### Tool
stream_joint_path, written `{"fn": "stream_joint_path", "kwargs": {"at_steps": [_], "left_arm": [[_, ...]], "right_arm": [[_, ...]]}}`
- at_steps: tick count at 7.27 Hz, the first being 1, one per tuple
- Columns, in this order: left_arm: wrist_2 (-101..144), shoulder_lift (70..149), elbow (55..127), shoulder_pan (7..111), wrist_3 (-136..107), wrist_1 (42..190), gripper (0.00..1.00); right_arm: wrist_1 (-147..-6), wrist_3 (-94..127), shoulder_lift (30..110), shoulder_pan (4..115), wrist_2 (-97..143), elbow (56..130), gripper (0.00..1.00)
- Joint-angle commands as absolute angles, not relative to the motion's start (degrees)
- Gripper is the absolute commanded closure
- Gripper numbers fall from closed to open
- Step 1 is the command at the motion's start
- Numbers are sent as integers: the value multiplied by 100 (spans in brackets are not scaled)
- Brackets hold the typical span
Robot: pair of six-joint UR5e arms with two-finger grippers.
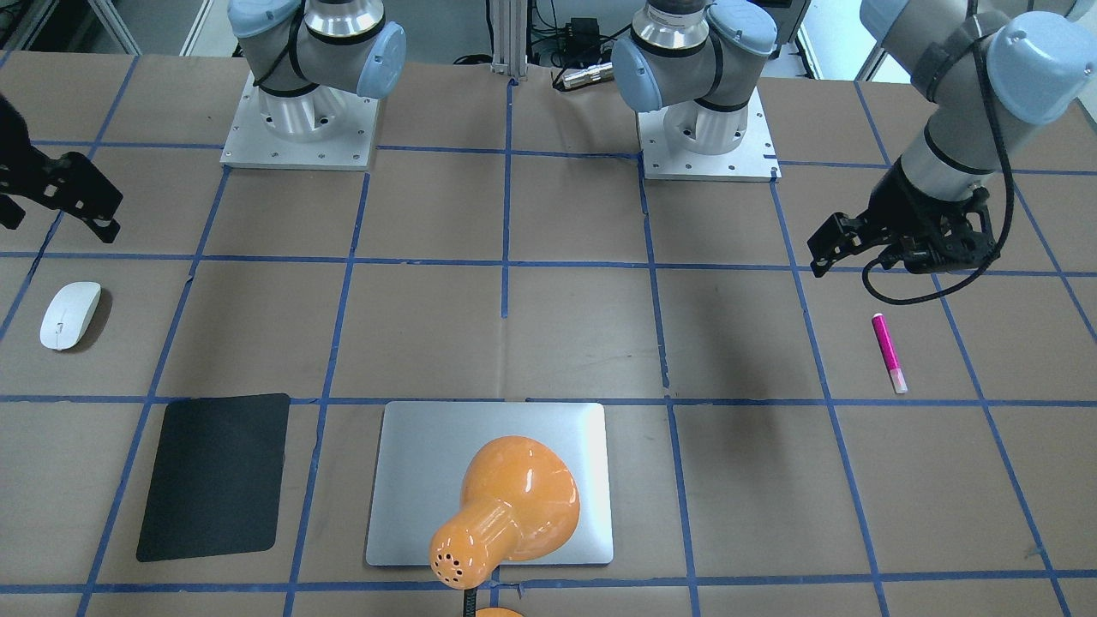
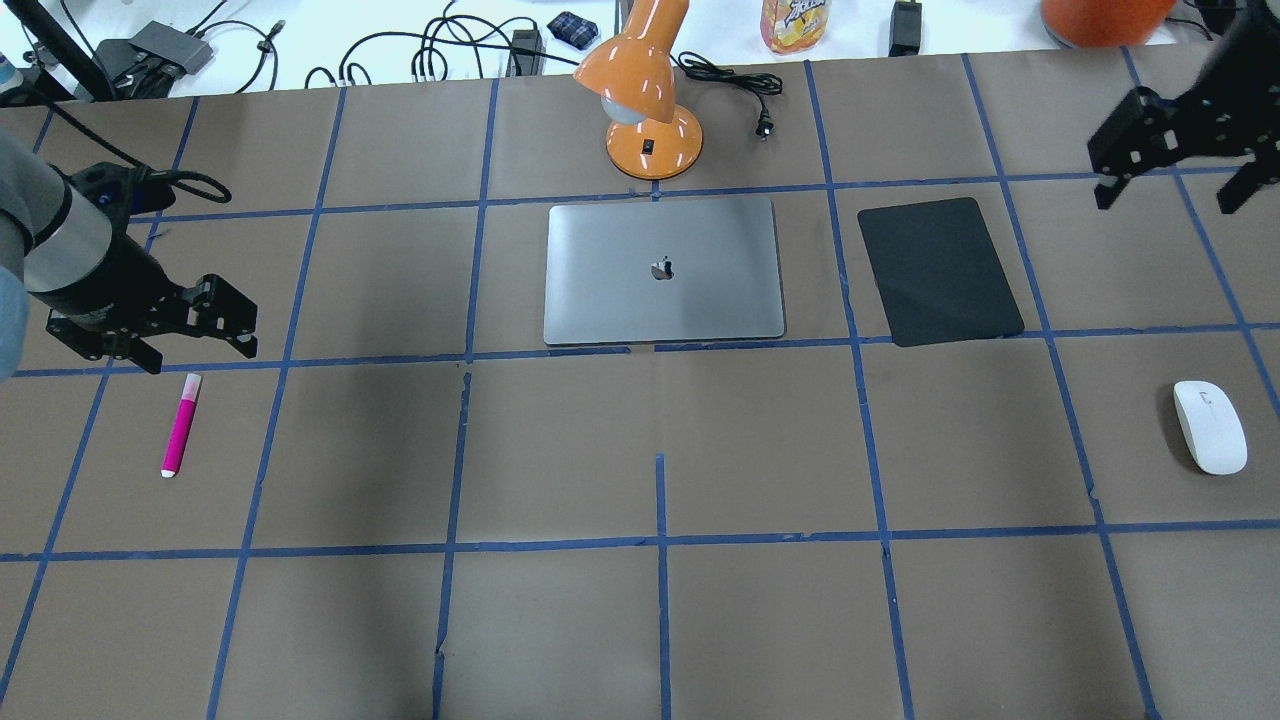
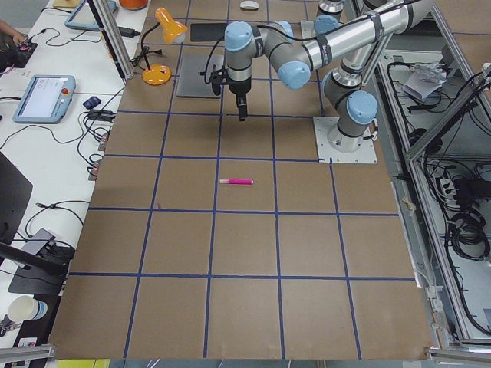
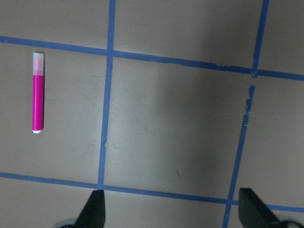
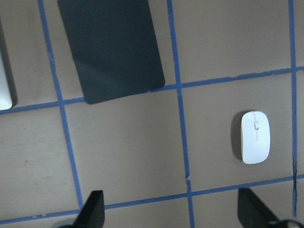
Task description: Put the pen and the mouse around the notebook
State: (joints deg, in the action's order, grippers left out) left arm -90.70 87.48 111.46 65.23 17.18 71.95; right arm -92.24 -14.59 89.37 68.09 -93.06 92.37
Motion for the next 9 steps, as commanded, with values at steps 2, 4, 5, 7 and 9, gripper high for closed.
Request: {"fn": "stream_joint_path", "kwargs": {"at_steps": [2, 4, 5, 7, 9], "left_arm": [[-9062, 9173, 11706, 5478, 3520, 5725, 0], [-9035, 9560, 11698, 5152, 3525, 5426, 0], [-9053, 9806, 11707, 5098, 3542, 5144, 0], [-8991, 10193, 11725, 5098, 3498, 5089, 0], [-9009, 10536, 11698, 5098, 3524, 4853, 0]], "right_arm": [[-11926, -3168, 8851, 5145, -9360, 11393, 0], [-12724, -3890, 8230, 4608, -9082, 11750, 0], [-12874, -4085, 7879, 4510, -9001, 11751, 0], [-13025, -4096, 7464, 4465, -9035, 11760, 0], [-13052, -4096, 7278, 4456, -9088, 11760, 0]]}}
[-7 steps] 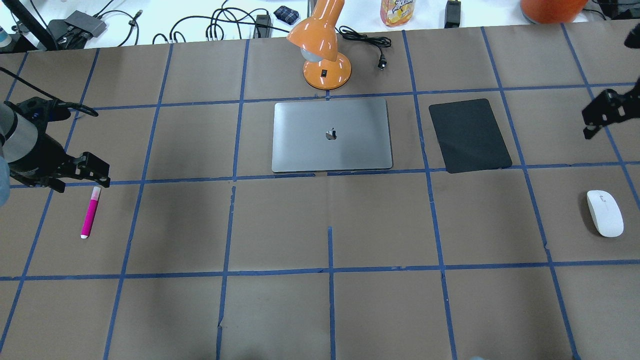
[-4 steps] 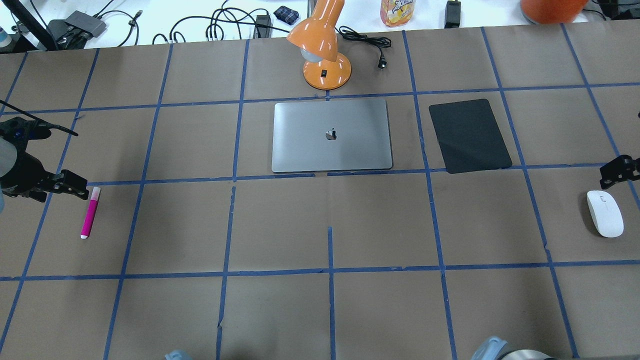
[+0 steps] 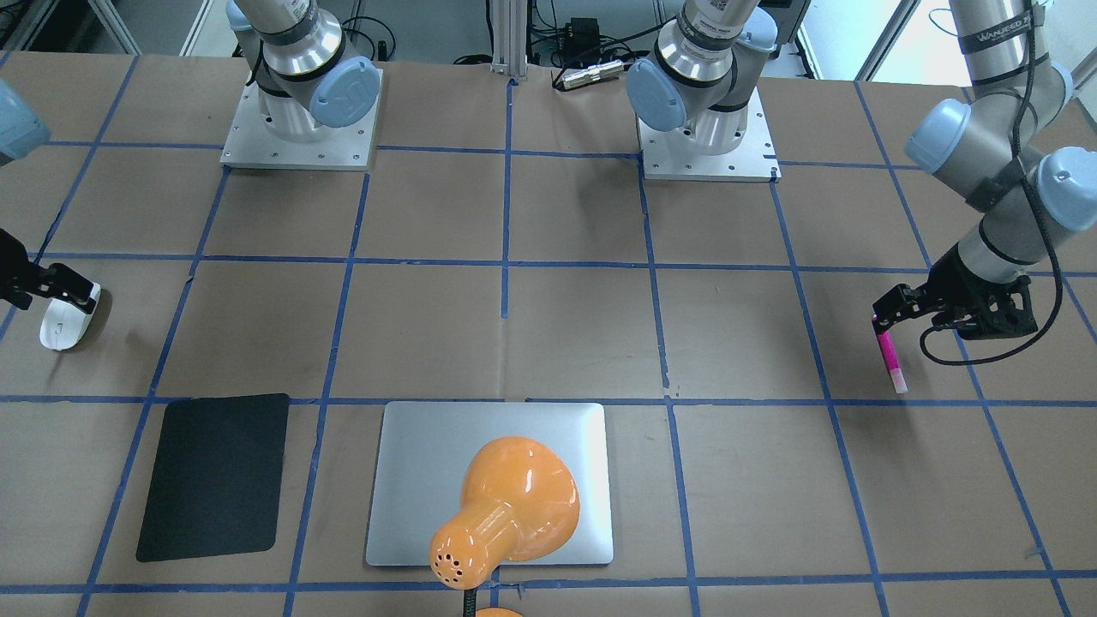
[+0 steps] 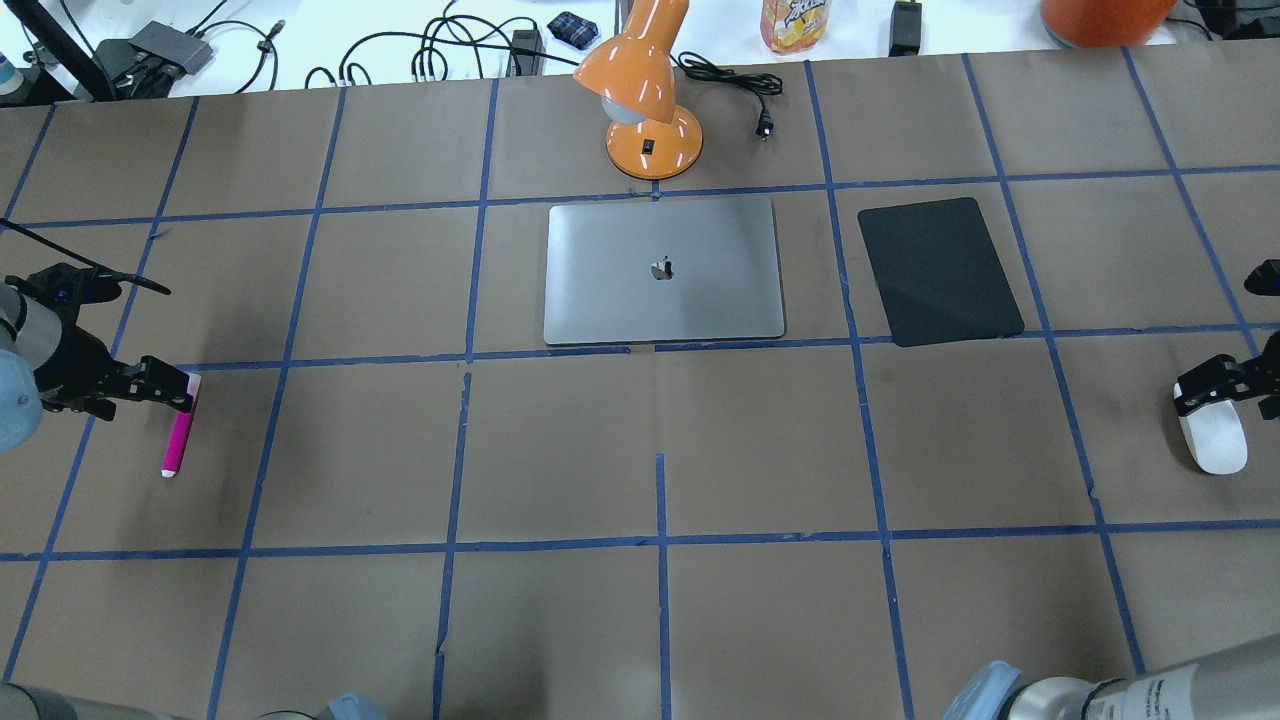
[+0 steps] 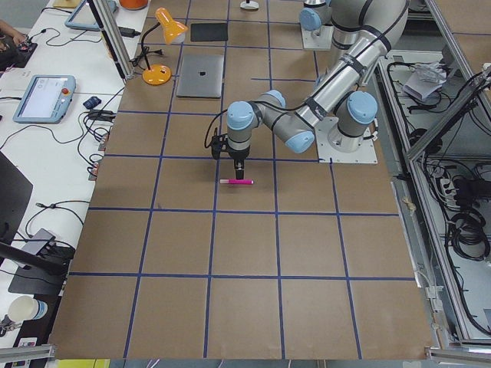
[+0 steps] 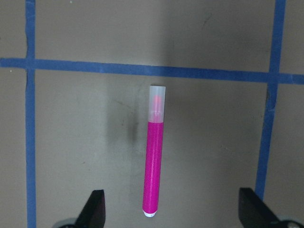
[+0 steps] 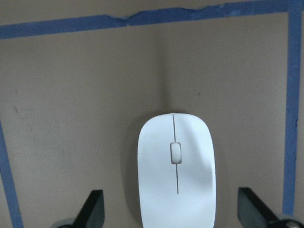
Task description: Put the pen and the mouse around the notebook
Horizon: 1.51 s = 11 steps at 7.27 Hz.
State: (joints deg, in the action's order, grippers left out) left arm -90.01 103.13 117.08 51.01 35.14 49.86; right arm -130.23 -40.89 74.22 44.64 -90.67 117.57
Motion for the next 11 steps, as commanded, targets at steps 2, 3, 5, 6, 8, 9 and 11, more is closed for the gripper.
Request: {"fn": "stream_joint_path", "kwargs": {"at_steps": [2, 3, 5, 6, 8, 9, 11], "left_arm": [[-9018, 10766, 11681, 5080, 3524, 4799, 1], [-9018, 10845, 11672, 5080, 3542, 4703, 14], [-9044, 11003, 11707, 5080, 3586, 4474, 38], [-9061, 11013, 11716, 5071, 3586, 4474, 43], [-9062, 11013, 11707, 5071, 3577, 4474, 55], [-9062, 11013, 11707, 5080, 3568, 4474, 70], [-9105, 11013, 11663, 5063, 3533, 4517, 100]], "right_arm": [[-13113, -4096, 7198, 4456, -9184, 11760, 0], [-13113, -4087, 7137, 4456, -9237, 11760, 0], [-13131, -4078, 7137, 4465, -9220, 11760, 25], [-13157, -4078, 7137, 4456, -9220, 11760, 38], [-13140, -4061, 7180, 4465, -9228, 11760, 42], [-13087, -4034, 7215, 4465, -9237, 11734, 42], [-13078, -3955, 7434, 4596, -9124, 11585, 41]]}}
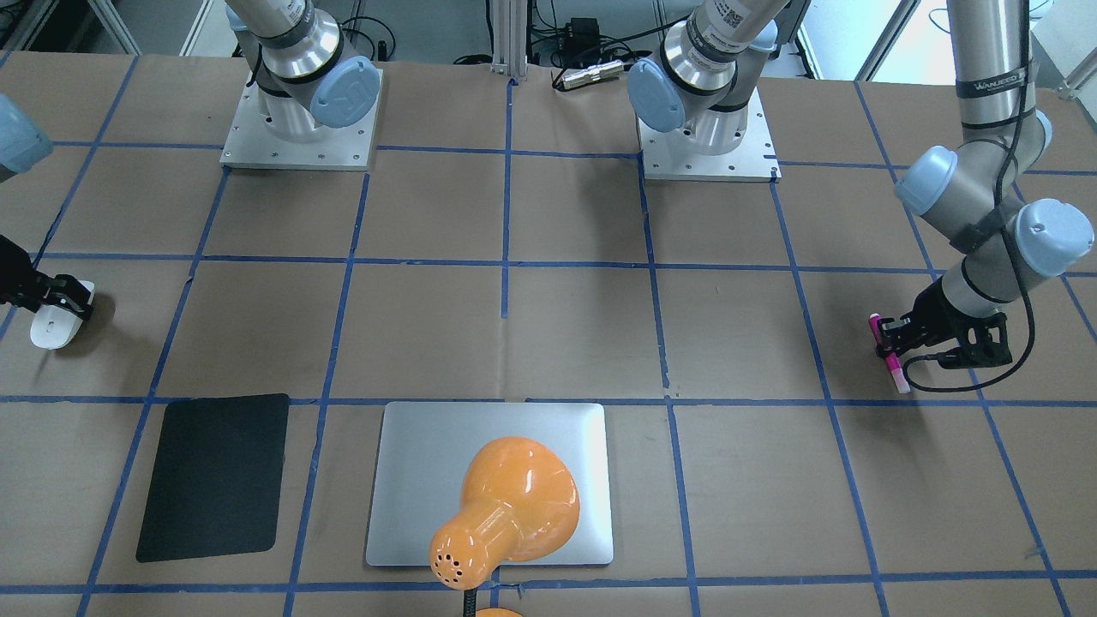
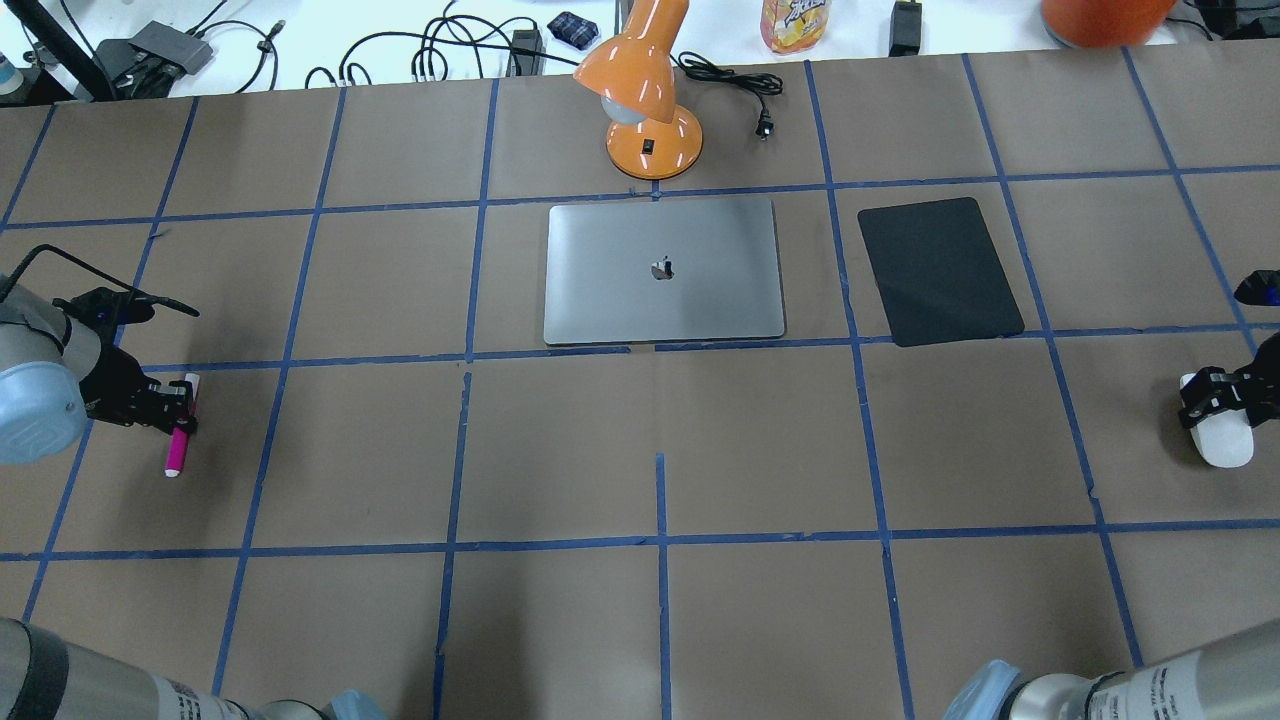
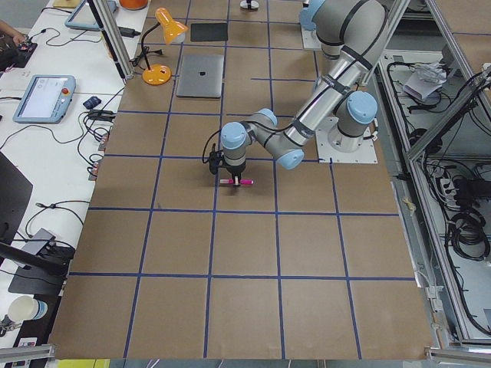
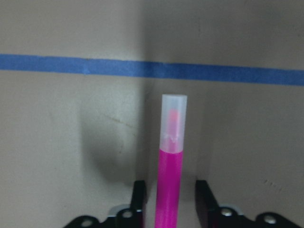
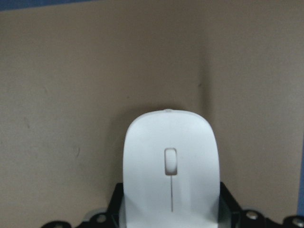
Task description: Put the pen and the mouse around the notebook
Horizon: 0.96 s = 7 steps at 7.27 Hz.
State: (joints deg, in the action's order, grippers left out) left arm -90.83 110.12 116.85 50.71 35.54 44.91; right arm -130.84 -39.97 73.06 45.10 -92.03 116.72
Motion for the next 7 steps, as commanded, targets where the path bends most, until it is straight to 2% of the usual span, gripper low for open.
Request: {"fn": "stream_joint_path", "kwargs": {"at_steps": [1, 4, 7], "left_arm": [[-9114, 10987, 11707, 5054, 3542, 4605, 100], [-9105, 10549, 11471, 5001, 3035, 5192, 100], [-9052, 10240, 11408, 5692, 424, 5519, 100]], "right_arm": [[-13113, -3938, 7436, 4936, -8871, 11393, 41], [-12797, -3053, 7357, 6622, -8868, 10453, 41], [-12815, -2286, 6340, 7557, -8657, 9618, 42]]}}
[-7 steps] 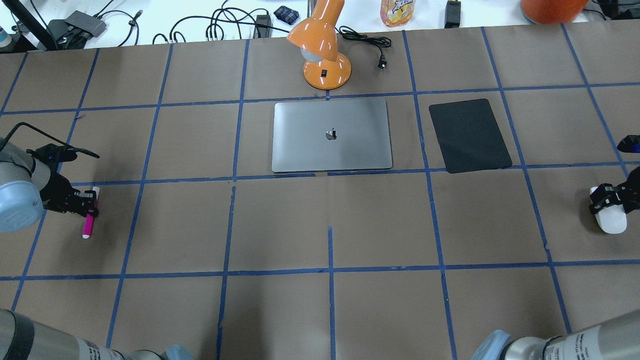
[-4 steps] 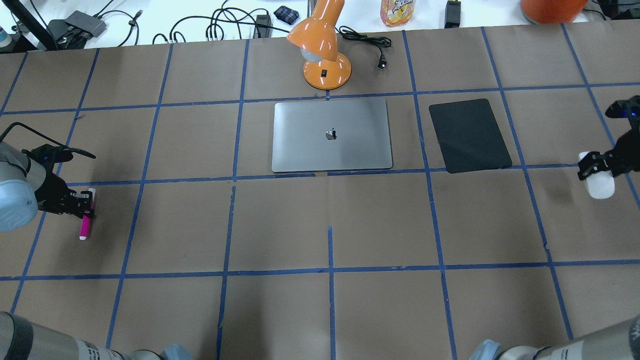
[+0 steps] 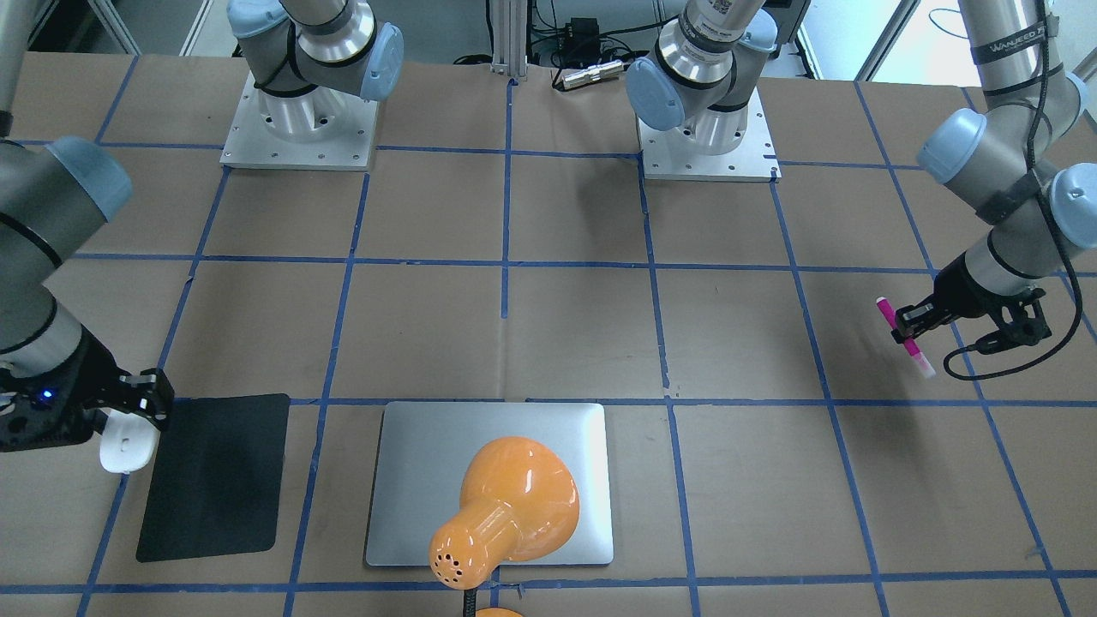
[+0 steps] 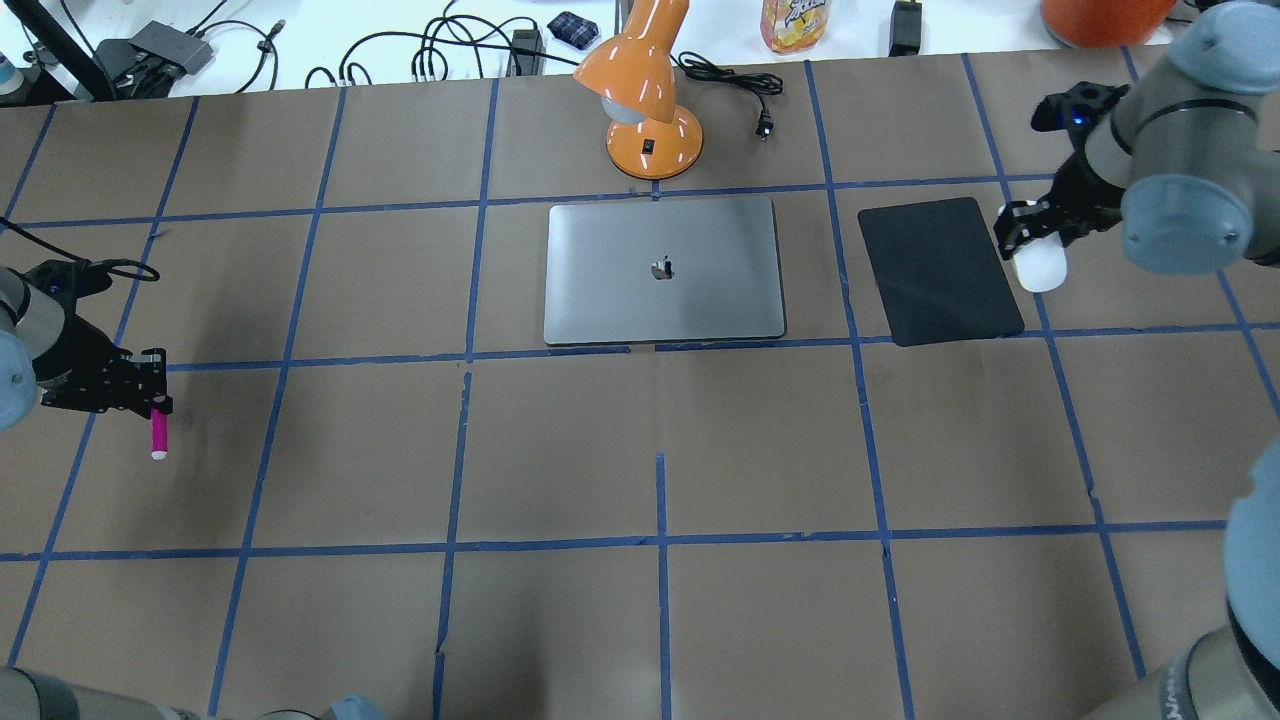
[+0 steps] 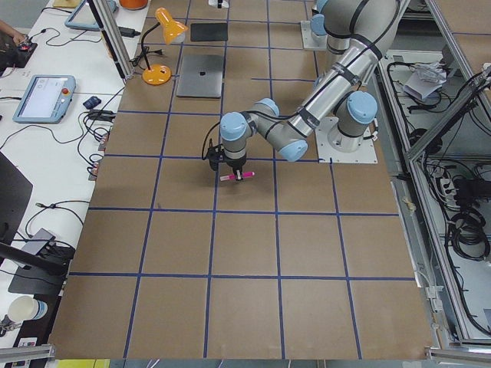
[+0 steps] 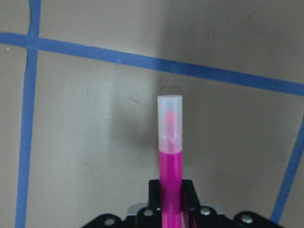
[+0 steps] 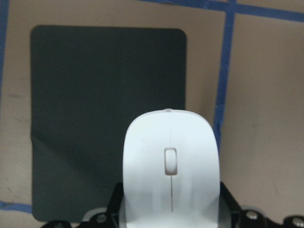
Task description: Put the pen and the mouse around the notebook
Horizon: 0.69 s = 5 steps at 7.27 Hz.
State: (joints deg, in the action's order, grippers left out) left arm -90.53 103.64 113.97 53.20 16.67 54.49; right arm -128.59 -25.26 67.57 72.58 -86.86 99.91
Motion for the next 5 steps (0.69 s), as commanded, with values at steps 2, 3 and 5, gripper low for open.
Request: {"fn": "stream_joint_path", "kwargs": {"at_steps": [2, 3, 5], "left_arm": [[-8887, 10055, 11443, 6290, -961, 5520, 100], [-8668, 9968, 11452, 6632, -1828, 5615, 100], [-8649, 9932, 11452, 7684, -3657, 5599, 100]], "right_arm": [[-12797, -1736, 6118, 7594, -8648, 9642, 43], [-12658, -1349, 6082, 7594, -8648, 9650, 43], [-12612, -1292, 6082, 7646, -8622, 9642, 43]]}}
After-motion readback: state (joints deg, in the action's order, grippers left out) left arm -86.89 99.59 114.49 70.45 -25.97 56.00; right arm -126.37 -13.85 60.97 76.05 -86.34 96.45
